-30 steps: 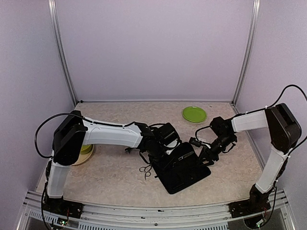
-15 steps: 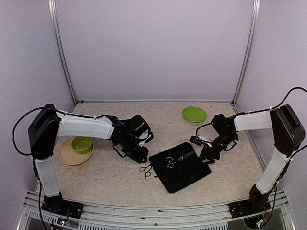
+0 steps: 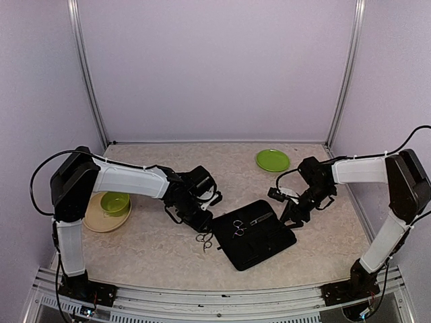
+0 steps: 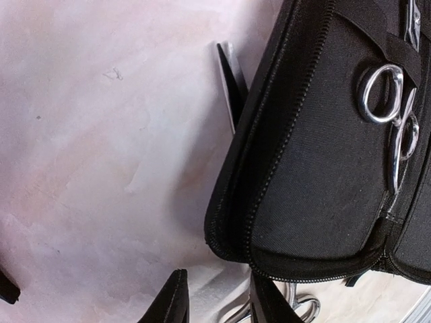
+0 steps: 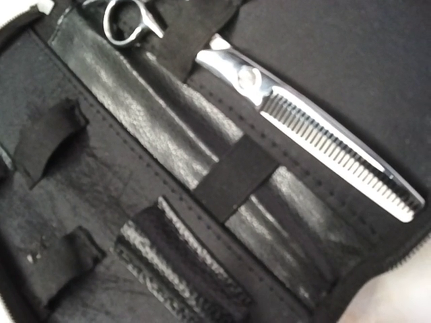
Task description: Sort the hair-cutting tools
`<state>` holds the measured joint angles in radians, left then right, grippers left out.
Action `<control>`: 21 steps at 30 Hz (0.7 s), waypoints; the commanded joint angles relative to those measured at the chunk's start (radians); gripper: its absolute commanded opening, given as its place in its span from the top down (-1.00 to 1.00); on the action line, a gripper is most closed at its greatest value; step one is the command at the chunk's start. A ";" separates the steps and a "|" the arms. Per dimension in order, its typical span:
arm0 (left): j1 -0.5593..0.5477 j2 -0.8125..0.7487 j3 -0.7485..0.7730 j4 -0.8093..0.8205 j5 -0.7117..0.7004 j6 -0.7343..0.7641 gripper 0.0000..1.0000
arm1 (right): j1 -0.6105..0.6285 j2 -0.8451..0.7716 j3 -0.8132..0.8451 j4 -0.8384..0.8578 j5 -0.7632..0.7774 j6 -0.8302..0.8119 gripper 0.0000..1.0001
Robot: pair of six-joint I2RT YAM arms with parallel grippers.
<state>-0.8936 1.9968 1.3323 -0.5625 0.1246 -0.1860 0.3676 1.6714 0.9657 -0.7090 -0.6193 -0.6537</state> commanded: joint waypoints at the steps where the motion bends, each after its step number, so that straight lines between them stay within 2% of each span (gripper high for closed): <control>1: -0.018 0.020 0.024 -0.024 -0.006 0.018 0.37 | 0.010 -0.027 0.019 -0.008 0.017 -0.007 -0.04; 7: -0.048 -0.020 0.013 -0.035 -0.056 -0.008 0.38 | 0.010 -0.023 0.044 -0.014 0.018 -0.018 -0.04; 13: -0.058 -0.093 0.009 -0.008 -0.058 -0.090 0.28 | 0.010 -0.014 0.049 -0.009 0.003 -0.014 -0.03; 17: -0.089 -0.051 0.029 -0.013 -0.023 -0.118 0.27 | 0.010 -0.017 0.041 0.003 0.000 -0.009 -0.03; 21: -0.121 -0.003 0.050 -0.052 -0.108 -0.108 0.30 | 0.010 -0.028 0.028 0.008 0.002 -0.009 -0.03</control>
<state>-0.9806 1.9472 1.3510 -0.5766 0.0734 -0.2810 0.3676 1.6714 0.9993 -0.7094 -0.6056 -0.6609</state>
